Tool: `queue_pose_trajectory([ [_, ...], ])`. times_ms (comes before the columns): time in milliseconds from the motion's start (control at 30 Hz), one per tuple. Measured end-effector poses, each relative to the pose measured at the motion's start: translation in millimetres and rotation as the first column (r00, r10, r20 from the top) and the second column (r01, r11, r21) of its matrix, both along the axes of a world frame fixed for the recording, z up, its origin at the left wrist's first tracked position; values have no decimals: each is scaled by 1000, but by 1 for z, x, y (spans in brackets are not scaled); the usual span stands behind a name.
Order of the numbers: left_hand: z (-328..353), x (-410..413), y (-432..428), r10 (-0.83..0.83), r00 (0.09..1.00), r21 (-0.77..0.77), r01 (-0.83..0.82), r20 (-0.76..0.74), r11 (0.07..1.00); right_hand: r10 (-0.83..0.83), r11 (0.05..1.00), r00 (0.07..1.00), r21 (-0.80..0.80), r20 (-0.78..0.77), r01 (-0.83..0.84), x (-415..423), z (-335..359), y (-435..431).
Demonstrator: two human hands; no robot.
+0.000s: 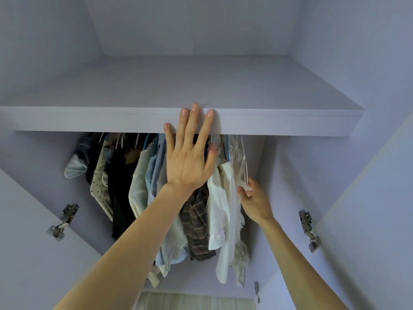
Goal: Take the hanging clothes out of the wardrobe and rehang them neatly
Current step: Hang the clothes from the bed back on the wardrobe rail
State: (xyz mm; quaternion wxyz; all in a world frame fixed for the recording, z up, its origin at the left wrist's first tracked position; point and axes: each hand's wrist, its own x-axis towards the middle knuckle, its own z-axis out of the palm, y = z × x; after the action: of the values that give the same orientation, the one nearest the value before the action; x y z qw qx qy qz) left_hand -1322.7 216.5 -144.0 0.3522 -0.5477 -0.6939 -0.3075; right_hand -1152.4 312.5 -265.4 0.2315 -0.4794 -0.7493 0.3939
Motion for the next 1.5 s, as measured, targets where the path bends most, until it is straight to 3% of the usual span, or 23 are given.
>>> queue_pose_trajectory([
  [100, -55, -5, -40, -14, 990, -177, 39, 142, 983, -2, 998, 999, -60, -40, 0, 29, -12, -46],
  [167, -102, -14, -75, 86, 954, -357, 23, 288, 934, 57, 998, 998, -36, -22, -58, 44, -24, -75],
  [267, -160, -23, -133, 327, 807, -604, 46, 492, 795, 159, 986, 984, 38, 78, -162, 51, -46, -109],
  [400, -211, -20, -213, 557, 623, -735, 42, 549, 677, 352, 919, 916, 113, 194, -377, 34, -71, -148],
  [533, -231, 1, -298, 716, 471, -798, -39, 515, 601, 617, 735, 722, 98, 313, -671, -8, -79, -184],
  [667, -230, 43, -381, 836, 268, -818, -207, 480, 536, 798, 465, 478, 130, 367, -876, -45, -74, -233],
  [833, -225, 139, -485, 881, -94, -818, -425, 465, 387, 918, 102, 171, 205, 359, -974, -58, -72, -319],
  [1033, -222, 321, -584, 733, -543, -871, -472, 410, 138, 867, -382, -264, 224, 422, -897, -7, -70, -449],
  [1167, -207, 449, -620, 530, -751, -877, -480, 394, -27, 725, -660, -538, 214, 429, -720, 59, -51, -536],
  [1333, -186, 582, -641, 235, -874, -840, -478, 425, -257, 515, -849, -771, 342, 374, -402, 150, -29, -626],
  [1500, -175, 704, -635, 15, -890, -804, -418, 455, -422, 257, -928, -860, 362, 440, -91, 247, -19, -696],
])
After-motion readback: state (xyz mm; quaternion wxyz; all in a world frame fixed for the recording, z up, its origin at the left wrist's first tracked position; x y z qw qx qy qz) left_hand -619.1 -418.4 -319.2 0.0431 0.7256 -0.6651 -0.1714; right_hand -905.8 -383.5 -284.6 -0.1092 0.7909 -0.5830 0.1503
